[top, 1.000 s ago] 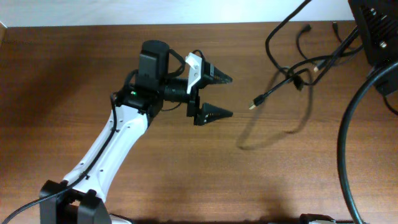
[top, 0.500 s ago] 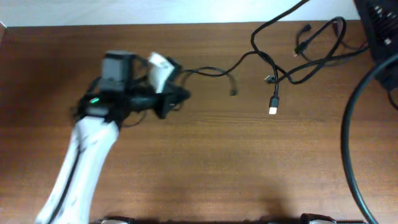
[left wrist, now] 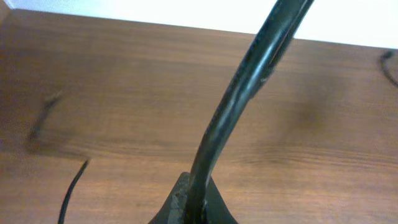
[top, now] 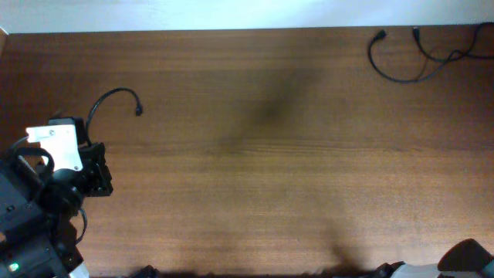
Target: Untangle cables
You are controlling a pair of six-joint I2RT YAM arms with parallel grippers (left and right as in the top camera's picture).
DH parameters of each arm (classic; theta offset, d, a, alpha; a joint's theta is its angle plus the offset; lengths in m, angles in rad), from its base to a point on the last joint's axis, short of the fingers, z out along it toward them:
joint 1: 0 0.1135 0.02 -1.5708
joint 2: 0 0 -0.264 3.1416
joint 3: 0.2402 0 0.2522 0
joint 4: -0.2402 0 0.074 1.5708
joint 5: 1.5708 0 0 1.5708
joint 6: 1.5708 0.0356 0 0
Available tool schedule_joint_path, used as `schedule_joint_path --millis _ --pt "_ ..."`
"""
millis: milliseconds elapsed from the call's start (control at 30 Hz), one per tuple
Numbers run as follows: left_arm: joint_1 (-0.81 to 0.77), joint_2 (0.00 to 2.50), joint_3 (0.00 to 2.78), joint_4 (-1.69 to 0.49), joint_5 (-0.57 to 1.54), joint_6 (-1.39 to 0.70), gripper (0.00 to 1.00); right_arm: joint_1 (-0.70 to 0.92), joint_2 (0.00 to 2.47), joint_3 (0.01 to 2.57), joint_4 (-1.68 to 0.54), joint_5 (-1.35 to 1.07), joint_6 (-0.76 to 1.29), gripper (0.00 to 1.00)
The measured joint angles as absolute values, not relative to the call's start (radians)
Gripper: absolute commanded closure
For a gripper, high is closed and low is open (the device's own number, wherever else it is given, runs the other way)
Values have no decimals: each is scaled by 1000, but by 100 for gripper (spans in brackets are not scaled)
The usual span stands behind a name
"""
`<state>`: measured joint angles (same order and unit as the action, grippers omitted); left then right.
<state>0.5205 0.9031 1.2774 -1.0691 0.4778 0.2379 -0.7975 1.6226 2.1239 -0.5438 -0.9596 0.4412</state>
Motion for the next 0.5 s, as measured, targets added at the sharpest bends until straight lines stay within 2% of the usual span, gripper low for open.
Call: schedule_joint_path --millis 100,167,200,267,333,400,467,500 --pt "521 910 1277 -1014 589 237 100 -418 1620 2125 -648 -994 441 96" --pt "521 911 1277 -1003 658 237 100 -149 1620 2124 -800 -1000 376 96" --pt "521 911 1277 -998 685 237 100 -65 1615 2128 -905 -945 310 96" --pt "521 912 1277 -983 731 237 100 74 1622 2130 -1103 -741 183 96" --pt "521 913 1277 -972 787 234 100 207 1686 2124 -1187 -517 91 96" --pt "496 914 1288 -963 832 219 100 294 1810 2095 -1134 -330 12 96" --pt "438 918 1324 -957 830 207 100 330 1888 2080 -1072 -276 -70 96" --pt "370 916 1399 -933 826 183 100 351 1934 2075 -1021 -253 -153 91"
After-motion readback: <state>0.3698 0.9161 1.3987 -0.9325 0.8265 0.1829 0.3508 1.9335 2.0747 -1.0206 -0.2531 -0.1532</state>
